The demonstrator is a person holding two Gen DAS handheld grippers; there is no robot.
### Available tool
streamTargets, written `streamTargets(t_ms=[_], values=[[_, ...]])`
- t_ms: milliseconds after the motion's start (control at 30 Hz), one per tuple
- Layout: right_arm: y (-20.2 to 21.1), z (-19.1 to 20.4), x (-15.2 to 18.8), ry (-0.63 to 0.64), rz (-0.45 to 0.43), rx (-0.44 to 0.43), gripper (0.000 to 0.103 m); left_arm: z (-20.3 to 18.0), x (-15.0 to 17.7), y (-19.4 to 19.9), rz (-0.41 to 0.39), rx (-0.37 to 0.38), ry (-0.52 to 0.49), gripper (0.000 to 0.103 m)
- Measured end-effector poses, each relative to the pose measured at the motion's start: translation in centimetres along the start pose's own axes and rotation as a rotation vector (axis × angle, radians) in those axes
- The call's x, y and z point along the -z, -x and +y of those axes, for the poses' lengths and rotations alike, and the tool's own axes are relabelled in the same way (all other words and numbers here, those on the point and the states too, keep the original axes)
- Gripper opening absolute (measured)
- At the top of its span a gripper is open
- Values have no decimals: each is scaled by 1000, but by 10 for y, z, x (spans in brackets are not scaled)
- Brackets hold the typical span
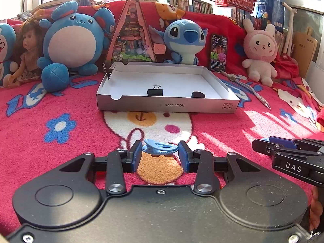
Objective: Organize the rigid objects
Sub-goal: 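Carry the blue hair clip with the left tool into the white box, then lower the blue hair clip inside the box with the left tool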
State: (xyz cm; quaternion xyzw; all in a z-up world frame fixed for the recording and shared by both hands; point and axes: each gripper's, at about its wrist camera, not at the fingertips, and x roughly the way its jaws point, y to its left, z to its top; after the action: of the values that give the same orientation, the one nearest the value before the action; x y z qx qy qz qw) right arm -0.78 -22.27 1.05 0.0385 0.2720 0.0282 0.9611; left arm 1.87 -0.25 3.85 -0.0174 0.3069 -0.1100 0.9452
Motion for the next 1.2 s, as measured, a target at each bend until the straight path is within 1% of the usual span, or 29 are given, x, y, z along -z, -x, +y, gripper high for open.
streamTargets(t_ms=[100, 300, 400, 600, 800, 933, 1067, 1200], values=[[-6, -6, -10, -49, 20, -8, 43, 7, -14, -5, 6, 12, 28, 37], [-17, -13, -37, -124, 40, -32, 43, 14, -46, -15, -31, 4, 26, 37], [-25, -15, -53, -148, 46, -46, 43, 18, -63, -23, -29, 14, 43, 37], [-47, -19, -87, -200, 83, -77, 43, 21, -96, -48, -16, -9, 36, 37], [-79, -21, -114, -236, 159, -88, 43, 27, -122, -84, 46, -32, 37, 37], [-102, -24, -126, -276, 214, -79, 43, 37, -133, -107, 99, -33, 75, 37], [-122, -25, -131, -284, 256, -57, 43, 43, -138, -130, 146, -46, 88, 37], [-138, -22, -132, -268, 285, -18, 43, 47, -134, -147, 185, -59, 102, 37]])
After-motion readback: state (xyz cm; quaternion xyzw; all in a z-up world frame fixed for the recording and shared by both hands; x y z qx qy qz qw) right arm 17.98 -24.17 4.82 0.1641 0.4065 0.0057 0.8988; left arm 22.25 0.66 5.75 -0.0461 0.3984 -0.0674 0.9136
